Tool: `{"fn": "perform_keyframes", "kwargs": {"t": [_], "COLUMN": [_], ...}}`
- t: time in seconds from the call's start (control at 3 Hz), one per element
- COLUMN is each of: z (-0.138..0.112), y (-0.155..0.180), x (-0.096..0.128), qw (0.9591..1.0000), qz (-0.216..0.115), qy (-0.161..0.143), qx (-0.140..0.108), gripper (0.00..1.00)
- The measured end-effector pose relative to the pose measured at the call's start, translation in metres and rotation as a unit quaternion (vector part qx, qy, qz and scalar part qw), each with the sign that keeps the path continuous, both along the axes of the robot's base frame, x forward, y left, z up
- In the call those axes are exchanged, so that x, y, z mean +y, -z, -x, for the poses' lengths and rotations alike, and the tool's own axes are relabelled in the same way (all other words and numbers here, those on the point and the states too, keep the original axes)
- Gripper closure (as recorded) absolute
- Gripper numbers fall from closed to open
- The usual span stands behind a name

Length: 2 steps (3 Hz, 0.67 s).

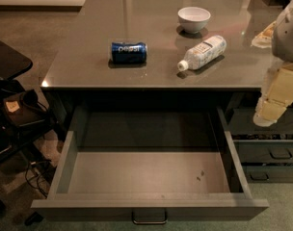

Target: Place pepsi can into top drawer

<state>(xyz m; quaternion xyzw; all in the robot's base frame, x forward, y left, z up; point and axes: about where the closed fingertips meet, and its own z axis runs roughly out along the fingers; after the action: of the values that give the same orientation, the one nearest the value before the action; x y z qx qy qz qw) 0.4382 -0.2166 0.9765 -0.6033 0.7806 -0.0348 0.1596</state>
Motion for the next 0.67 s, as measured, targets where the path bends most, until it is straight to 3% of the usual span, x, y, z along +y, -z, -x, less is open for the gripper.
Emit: {"fn": "perform_keyframes", "kwargs": {"t": [0.67], "z": [-0.011], "y": [0.002], "x": [0.006], "qw": [1.0], "qz": [-0.006], "qy": [-0.008], "qx": [-0.002], "gripper": [0.0]}}
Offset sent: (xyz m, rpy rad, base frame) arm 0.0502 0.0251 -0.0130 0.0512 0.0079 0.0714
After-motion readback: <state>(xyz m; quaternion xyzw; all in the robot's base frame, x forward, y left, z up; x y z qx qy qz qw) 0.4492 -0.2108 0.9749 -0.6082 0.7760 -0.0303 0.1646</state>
